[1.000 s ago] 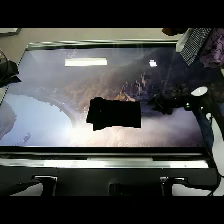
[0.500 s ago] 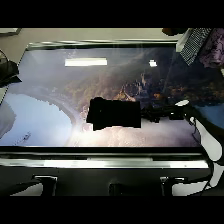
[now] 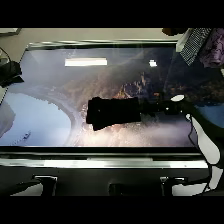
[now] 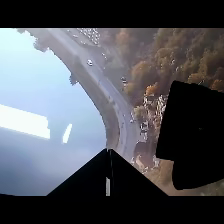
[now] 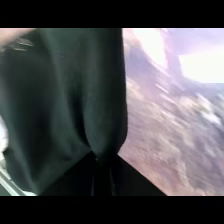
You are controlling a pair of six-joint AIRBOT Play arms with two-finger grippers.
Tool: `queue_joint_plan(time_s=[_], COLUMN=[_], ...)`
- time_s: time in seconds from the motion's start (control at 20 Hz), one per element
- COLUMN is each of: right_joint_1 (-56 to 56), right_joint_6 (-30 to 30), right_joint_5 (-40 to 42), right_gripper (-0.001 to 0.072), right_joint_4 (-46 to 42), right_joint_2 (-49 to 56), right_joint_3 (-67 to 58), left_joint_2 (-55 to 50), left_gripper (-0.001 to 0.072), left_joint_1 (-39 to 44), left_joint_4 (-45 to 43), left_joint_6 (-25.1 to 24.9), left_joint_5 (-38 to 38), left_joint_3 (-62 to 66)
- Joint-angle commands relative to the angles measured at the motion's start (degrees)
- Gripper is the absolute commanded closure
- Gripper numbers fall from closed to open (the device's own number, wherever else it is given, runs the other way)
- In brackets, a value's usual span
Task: Fold the clothes and pants, and hang the long-sleeved shirts on hangers.
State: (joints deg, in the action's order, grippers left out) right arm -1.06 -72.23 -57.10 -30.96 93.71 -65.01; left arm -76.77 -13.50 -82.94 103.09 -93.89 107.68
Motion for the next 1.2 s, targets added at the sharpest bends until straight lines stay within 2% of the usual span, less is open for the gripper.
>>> queue_joint_plan(time_s=[0.0,0.25,0.4,0.75,1.05,1.15], right_joint_1=[0.1,0.0,-4.5,-21.2,-32.9,-35.8], right_joint_6=[-10.4,-31.3,-39.7,-46.4,-52.6,-52.9], right_joint_5=[0.3,-0.9,-1.6,-0.8,0.7,0.0], right_gripper=[0.0684,0.0684,0.0684,0.0684,0.0684,0.0684], right_joint_4=[-9.6,-31.4,-34.9,-34.9,-35.2,-35.8], right_joint_2=[-1.6,-1.6,-1.6,-1.6,-1.6,-1.6], right_joint_3=[-11.2,-29.9,-36.7,-45.6,-46.9,-46.9], left_joint_2=[0.0,0.0,0.0,0.0,0.0,0.0], left_gripper=[0.0691,0.0691,0.0691,0.0691,0.0691,0.0691], left_joint_1=[0.1,0.1,0.1,0.1,0.1,0.1], left_joint_4=[0.0,0.0,0.0,0.0,0.0,0.0], left_joint_6=[0.0,0.0,0.0,-0.1,-0.1,0.0], left_joint_5=[0.0,-0.2,-0.3,-1.8,-1.8,-2.0], left_joint_3=[0.0,0.0,0.0,0.0,0.0,0.0])
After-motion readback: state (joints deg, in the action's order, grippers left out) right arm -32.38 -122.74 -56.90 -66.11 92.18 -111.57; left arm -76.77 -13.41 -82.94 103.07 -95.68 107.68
